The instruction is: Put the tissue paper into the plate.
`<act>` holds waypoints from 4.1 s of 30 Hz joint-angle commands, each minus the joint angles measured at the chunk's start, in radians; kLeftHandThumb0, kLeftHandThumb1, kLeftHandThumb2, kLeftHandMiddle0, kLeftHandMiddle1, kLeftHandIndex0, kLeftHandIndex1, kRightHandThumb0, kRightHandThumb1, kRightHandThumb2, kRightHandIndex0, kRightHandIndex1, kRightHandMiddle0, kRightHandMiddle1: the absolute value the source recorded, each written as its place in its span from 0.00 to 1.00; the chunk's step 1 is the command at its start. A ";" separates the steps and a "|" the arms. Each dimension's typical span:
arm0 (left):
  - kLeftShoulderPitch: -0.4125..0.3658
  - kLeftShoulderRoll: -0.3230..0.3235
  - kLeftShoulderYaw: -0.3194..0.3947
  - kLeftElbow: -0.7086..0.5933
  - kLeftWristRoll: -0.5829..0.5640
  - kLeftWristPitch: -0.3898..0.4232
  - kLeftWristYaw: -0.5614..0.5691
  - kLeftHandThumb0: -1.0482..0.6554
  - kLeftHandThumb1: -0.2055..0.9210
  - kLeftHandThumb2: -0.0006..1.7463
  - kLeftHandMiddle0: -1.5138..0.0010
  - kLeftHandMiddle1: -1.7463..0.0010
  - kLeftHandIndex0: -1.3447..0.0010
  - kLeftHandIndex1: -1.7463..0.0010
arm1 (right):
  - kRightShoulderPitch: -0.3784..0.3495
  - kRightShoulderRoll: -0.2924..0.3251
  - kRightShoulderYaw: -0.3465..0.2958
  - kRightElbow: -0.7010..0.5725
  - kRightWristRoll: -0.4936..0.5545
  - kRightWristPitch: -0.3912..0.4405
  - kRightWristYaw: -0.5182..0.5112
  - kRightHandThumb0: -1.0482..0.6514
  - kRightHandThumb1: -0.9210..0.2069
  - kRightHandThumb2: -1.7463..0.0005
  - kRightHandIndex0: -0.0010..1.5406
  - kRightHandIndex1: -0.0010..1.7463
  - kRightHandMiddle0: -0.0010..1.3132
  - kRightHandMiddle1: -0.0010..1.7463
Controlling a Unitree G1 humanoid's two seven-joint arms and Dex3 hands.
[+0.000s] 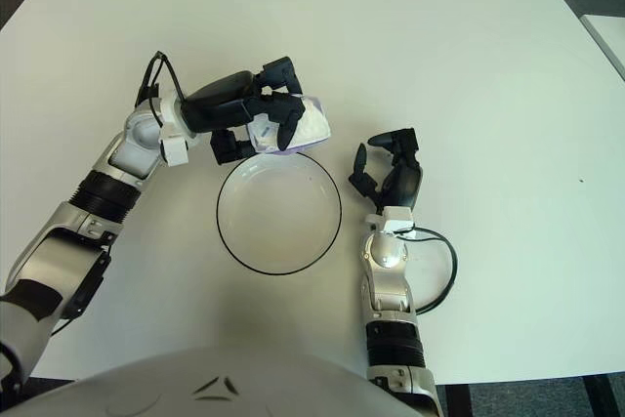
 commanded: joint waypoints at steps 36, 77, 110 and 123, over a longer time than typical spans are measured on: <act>0.094 0.055 -0.063 -0.022 0.112 -0.149 -0.004 0.61 0.11 0.99 0.38 0.06 0.50 0.00 | 0.126 0.001 -0.005 0.072 -0.007 0.096 0.055 0.39 0.22 0.50 0.33 0.76 0.26 1.00; 0.184 0.220 -0.053 -0.260 -0.248 0.129 -0.262 0.15 0.87 0.50 0.98 0.40 0.98 0.29 | 0.126 -0.003 -0.015 0.067 -0.004 0.140 0.058 0.39 0.23 0.49 0.35 0.76 0.26 1.00; 0.182 0.166 0.046 -0.186 -0.232 -0.134 -0.231 0.02 1.00 0.59 1.00 0.99 1.00 0.93 | 0.058 0.001 -0.058 0.231 0.069 0.016 0.061 0.35 0.49 0.28 0.35 0.80 0.43 1.00; 0.166 0.142 0.079 -0.125 -0.128 -0.234 -0.171 0.02 1.00 0.58 1.00 1.00 1.00 0.94 | 0.062 -0.004 -0.054 0.233 0.060 0.023 0.055 0.35 0.49 0.28 0.35 0.81 0.43 1.00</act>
